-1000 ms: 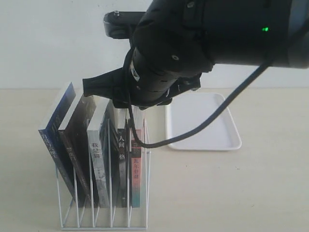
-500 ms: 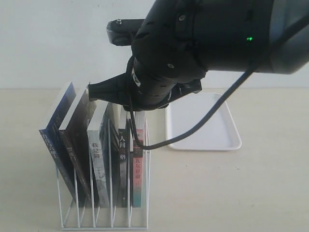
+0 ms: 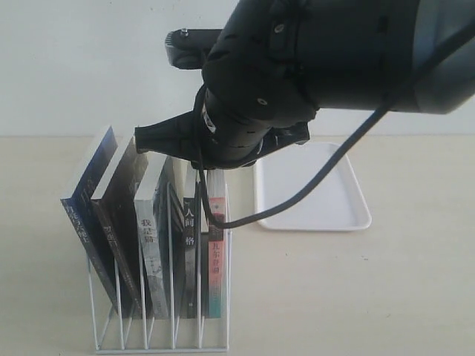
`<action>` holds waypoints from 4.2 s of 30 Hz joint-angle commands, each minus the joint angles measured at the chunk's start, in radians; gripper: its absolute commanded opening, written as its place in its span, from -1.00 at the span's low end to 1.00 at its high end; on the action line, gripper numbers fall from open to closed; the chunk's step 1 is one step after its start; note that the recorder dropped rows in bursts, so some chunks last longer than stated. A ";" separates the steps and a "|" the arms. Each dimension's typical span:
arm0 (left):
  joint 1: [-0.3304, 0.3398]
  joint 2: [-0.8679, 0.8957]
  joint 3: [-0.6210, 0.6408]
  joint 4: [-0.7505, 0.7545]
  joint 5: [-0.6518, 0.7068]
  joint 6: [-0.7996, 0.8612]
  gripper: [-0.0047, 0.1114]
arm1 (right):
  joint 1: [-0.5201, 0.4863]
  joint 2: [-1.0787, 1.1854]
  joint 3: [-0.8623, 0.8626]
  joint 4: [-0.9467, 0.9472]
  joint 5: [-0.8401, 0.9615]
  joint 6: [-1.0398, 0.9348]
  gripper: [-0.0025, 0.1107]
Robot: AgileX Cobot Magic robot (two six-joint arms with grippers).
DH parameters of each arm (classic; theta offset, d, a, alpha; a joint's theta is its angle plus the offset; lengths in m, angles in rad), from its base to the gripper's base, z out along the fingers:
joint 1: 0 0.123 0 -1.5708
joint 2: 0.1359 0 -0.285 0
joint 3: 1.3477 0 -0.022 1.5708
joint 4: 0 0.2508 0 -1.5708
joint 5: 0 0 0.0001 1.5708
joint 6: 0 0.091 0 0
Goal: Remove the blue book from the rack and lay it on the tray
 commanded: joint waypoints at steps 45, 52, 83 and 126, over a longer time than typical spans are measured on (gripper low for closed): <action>0.004 -0.004 0.004 0.003 -0.004 -0.009 -0.82 | 0.047 -0.055 -0.256 0.013 0.269 -0.089 -0.96; 0.004 -0.004 0.004 0.003 -0.004 -0.009 -0.82 | 0.047 -0.049 -0.180 0.005 0.198 -0.052 -0.96; 0.004 -0.004 0.004 0.003 -0.004 -0.009 -0.82 | 0.047 0.021 -0.113 -0.013 0.110 -0.001 -0.21; 0.004 -0.004 0.004 0.003 -0.004 -0.009 -0.82 | 0.078 0.152 -0.335 0.177 0.162 -0.190 -0.19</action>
